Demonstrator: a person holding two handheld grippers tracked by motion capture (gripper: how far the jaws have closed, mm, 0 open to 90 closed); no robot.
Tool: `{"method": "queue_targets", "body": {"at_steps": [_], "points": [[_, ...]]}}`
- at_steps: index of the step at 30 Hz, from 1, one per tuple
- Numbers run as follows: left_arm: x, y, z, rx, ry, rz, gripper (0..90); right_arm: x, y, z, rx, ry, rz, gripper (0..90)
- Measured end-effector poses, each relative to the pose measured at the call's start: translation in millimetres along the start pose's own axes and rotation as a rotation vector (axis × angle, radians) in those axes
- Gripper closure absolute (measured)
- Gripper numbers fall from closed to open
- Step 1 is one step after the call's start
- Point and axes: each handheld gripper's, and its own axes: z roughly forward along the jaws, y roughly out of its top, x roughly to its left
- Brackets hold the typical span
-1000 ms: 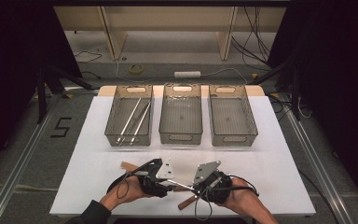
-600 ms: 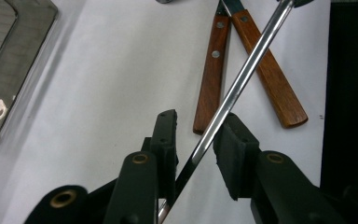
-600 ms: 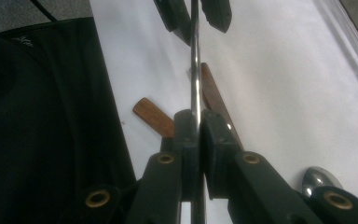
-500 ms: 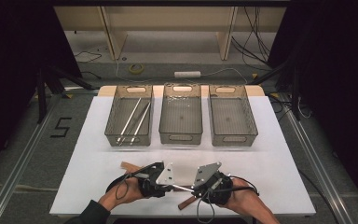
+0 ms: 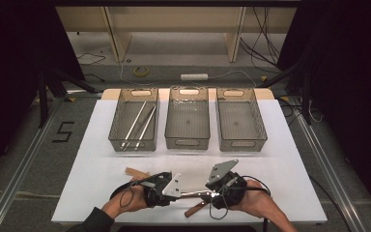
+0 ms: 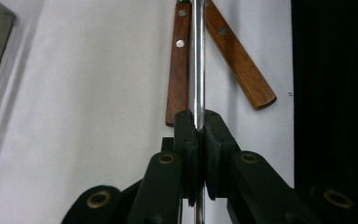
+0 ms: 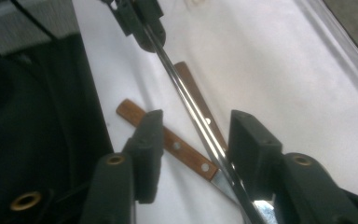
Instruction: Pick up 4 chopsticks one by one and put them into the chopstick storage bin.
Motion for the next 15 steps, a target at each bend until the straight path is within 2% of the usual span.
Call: {"method": "queue_targets", "body": {"at_steps": [2, 5, 11, 15], "points": [[2.4, -2.1, -1.9, -0.001, 0.009, -0.017, 84.7, -3.5, -1.3, -2.2, -0.024, 0.001, 0.037, 49.0], [6.1, -4.1, -5.4, 0.0, 0.028, -0.035, 84.7, -6.5, -2.0, -6.1, -0.066, -0.032, 0.076, 41.9], [11.0, -6.7, -8.6, 0.006, 0.061, -0.082, 84.7, -12.0, -4.9, -14.4, -0.158, -0.087, 0.157, 36.1], [14.4, -9.2, -11.5, 0.0, 0.085, -0.124, 84.7, -15.0, -9.7, -18.6, -0.186, -0.117, 0.198, 33.3]]}}
